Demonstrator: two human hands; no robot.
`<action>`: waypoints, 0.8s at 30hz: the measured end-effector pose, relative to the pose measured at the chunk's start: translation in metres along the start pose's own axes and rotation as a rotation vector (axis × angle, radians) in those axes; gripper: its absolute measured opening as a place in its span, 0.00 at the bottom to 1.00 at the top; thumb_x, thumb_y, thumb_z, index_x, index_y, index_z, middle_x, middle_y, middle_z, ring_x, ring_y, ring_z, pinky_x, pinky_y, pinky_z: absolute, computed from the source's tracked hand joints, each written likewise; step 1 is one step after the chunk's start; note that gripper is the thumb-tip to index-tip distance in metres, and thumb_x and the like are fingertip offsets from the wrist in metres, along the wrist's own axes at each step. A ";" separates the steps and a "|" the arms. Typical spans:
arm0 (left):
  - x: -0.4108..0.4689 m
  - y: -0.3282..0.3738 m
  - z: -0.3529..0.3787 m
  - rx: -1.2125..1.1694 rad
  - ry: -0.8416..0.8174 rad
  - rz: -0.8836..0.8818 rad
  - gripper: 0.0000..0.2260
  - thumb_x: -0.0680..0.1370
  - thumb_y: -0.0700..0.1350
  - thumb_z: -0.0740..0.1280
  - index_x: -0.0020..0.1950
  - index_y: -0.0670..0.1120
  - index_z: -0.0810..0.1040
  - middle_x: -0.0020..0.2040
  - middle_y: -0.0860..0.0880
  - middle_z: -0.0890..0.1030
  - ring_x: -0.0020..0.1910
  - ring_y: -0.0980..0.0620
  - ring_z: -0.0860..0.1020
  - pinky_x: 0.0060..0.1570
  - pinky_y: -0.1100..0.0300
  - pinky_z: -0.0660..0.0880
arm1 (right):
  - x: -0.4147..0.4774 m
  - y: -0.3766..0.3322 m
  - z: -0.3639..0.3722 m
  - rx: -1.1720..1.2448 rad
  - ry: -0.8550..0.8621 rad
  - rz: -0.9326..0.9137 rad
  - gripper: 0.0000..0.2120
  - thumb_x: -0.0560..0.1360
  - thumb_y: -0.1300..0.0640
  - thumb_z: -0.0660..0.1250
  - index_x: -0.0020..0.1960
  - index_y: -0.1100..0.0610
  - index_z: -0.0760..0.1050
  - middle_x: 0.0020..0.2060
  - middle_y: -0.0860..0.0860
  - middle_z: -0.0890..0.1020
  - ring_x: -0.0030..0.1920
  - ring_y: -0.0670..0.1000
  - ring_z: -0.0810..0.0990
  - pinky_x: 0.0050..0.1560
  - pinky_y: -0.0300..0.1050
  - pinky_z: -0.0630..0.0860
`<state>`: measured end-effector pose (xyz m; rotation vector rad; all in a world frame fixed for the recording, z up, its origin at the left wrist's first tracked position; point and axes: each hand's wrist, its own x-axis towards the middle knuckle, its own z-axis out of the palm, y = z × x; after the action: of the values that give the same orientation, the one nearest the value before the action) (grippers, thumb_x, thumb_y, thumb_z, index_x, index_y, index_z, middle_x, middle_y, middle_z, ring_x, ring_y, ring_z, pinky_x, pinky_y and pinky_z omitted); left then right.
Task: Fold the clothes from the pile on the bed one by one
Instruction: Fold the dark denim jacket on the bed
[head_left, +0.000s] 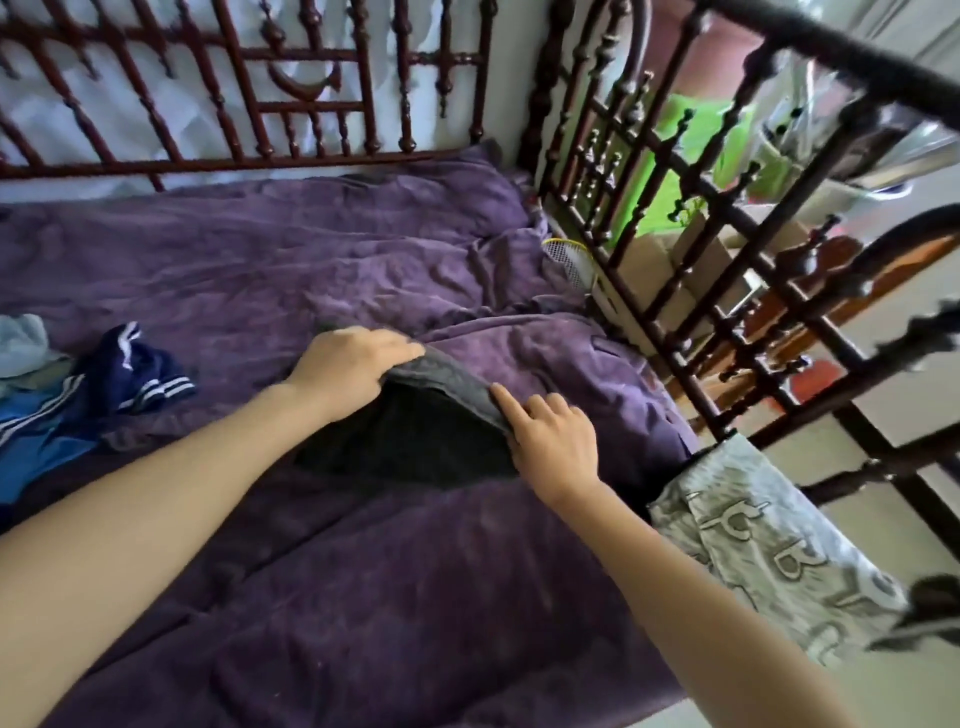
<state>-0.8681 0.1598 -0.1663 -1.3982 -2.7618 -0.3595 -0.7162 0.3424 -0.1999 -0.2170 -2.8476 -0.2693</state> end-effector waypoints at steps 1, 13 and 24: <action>0.026 0.018 0.003 0.039 0.064 0.124 0.26 0.67 0.25 0.64 0.61 0.42 0.79 0.60 0.42 0.80 0.55 0.39 0.79 0.46 0.48 0.79 | -0.002 0.026 -0.004 -0.031 0.017 0.038 0.33 0.50 0.55 0.81 0.55 0.53 0.82 0.28 0.51 0.79 0.29 0.54 0.78 0.24 0.40 0.69; 0.199 0.113 0.144 0.297 -0.651 0.119 0.40 0.77 0.42 0.64 0.76 0.57 0.38 0.77 0.43 0.39 0.76 0.40 0.41 0.72 0.41 0.47 | -0.015 0.145 0.085 0.005 -0.533 0.346 0.33 0.66 0.45 0.73 0.68 0.53 0.69 0.58 0.61 0.75 0.58 0.61 0.74 0.53 0.53 0.71; 0.147 0.062 0.148 0.221 -0.599 -0.121 0.32 0.80 0.51 0.58 0.77 0.55 0.40 0.78 0.44 0.42 0.76 0.43 0.42 0.73 0.45 0.46 | -0.005 0.185 0.148 0.044 -0.931 0.435 0.28 0.78 0.35 0.48 0.73 0.48 0.60 0.75 0.60 0.53 0.73 0.67 0.51 0.69 0.65 0.53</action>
<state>-0.8942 0.3434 -0.2800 -1.4726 -3.2110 0.4310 -0.7171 0.5519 -0.3108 -1.2100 -3.5468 0.0060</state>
